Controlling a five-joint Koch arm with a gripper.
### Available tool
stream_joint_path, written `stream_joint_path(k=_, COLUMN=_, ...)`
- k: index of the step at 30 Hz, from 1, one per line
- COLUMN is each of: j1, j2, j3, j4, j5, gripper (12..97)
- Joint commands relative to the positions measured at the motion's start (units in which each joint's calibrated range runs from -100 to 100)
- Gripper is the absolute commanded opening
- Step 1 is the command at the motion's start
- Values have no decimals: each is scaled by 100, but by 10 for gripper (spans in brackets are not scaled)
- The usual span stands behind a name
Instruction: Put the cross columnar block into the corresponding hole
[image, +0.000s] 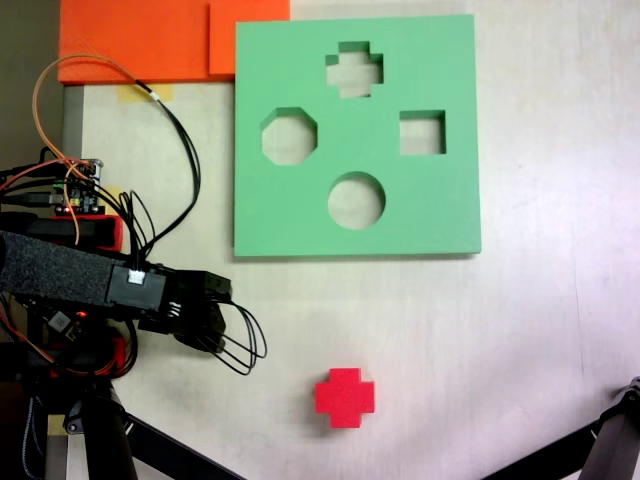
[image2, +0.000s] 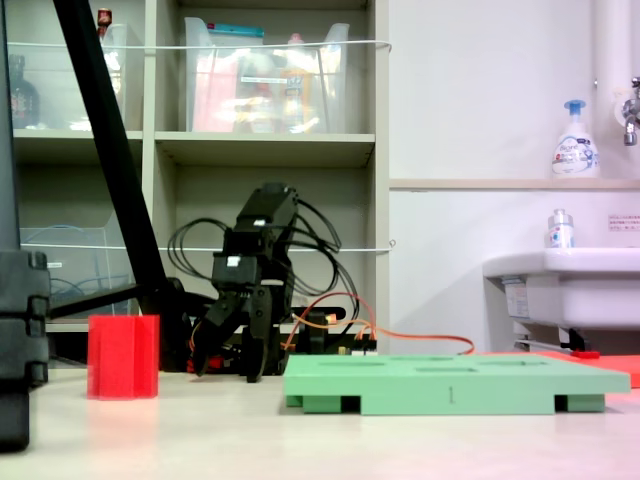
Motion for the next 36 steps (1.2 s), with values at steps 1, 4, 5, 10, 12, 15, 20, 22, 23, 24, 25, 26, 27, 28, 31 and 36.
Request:
stream_joint_path(k=1, j1=-83, j2=-55, j3=927, j4=-1299, j5=-20, gripper=409)
stream_joint_path(k=4, j1=-93, j2=-55, j3=1805, j4=-2377, j5=-20, gripper=441)
stream_joint_path(k=5, j1=-88, j2=-55, j3=1974, j4=-2531, j5=-20, gripper=483)
stream_joint_path(k=10, j1=-34, j2=-55, j3=2602, j4=-3090, j5=-15, gripper=686)
stream_joint_path(k=12, j1=-20, j2=-55, j3=2891, j4=-3427, j5=-20, gripper=707)
stream_joint_path(k=15, j1=-20, j2=-55, j3=3340, j4=-3937, j5=-24, gripper=709)
stream_joint_path(k=20, j1=59, j2=-55, j3=3888, j4=-4428, j5=-29, gripper=846)
stream_joint_path(k=22, j1=93, j2=-55, j3=4108, j4=-4554, j5=-34, gripper=891)
stream_joint_path(k=23, j1=107, j2=-55, j3=4207, j4=-4621, j5=-39, gripper=893)
stream_joint_path(k=24, j1=142, j2=-27, j3=4317, j4=-4640, j5=-44, gripper=893)
stream_joint_path(k=25, j1=190, j2=43, j3=4427, j4=-4640, j5=-44, gripper=893)
stream_joint_path(k=26, j1=234, j2=113, j3=4526, j4=-4640, j5=-39, gripper=893)
stream_joint_path(k=27, j1=288, j2=169, j3=4636, j4=-4640, j5=-39, gripper=893)
stream_joint_path(k=28, j1=352, j2=155, j3=4696, j4=-4640, j5=-24, gripper=893)
stream_joint_path(k=31, j1=679, j2=71, j3=4885, j4=-4640, j5=249, gripper=893)
stream_joint_path(k=36, j1=1250, j2=-55, j3=5115, j4=-4640, j5=698, gripper=891)
